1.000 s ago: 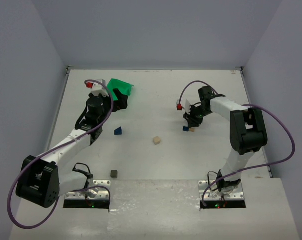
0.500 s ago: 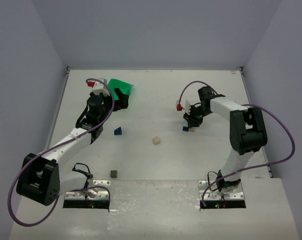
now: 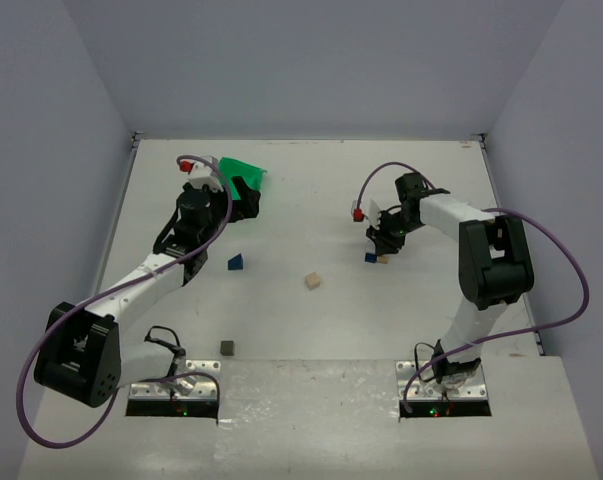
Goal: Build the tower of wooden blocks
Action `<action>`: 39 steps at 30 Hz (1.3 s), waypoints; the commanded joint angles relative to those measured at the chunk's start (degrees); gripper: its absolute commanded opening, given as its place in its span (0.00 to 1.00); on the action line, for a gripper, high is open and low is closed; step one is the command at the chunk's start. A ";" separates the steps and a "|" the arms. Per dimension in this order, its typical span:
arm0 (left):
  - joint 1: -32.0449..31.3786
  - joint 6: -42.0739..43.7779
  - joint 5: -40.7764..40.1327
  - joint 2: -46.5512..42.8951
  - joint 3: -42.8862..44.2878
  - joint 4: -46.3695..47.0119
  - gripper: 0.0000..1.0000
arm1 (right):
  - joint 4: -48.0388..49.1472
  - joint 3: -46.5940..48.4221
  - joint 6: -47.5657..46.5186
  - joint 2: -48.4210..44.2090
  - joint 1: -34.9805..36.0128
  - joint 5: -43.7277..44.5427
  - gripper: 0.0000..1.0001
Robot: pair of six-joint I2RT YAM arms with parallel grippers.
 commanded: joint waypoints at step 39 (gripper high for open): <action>-1.62 -3.16 -4.67 0.47 4.78 1.32 1.00 | 11.28 4.93 14.37 -12.23 1.97 -5.91 0.99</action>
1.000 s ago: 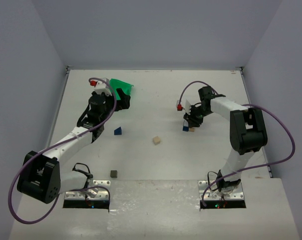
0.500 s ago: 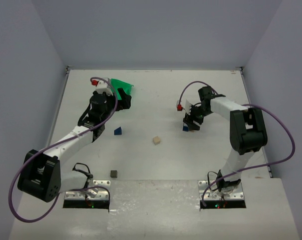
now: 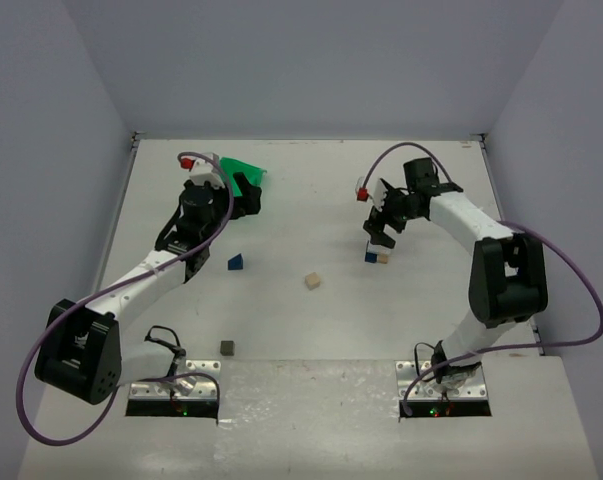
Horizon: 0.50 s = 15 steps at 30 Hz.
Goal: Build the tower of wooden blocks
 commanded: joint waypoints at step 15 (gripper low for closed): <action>-0.72 -5.03 -11.21 -5.07 2.62 -1.49 1.00 | 18.62 12.16 54.21 -9.72 19.01 13.27 0.99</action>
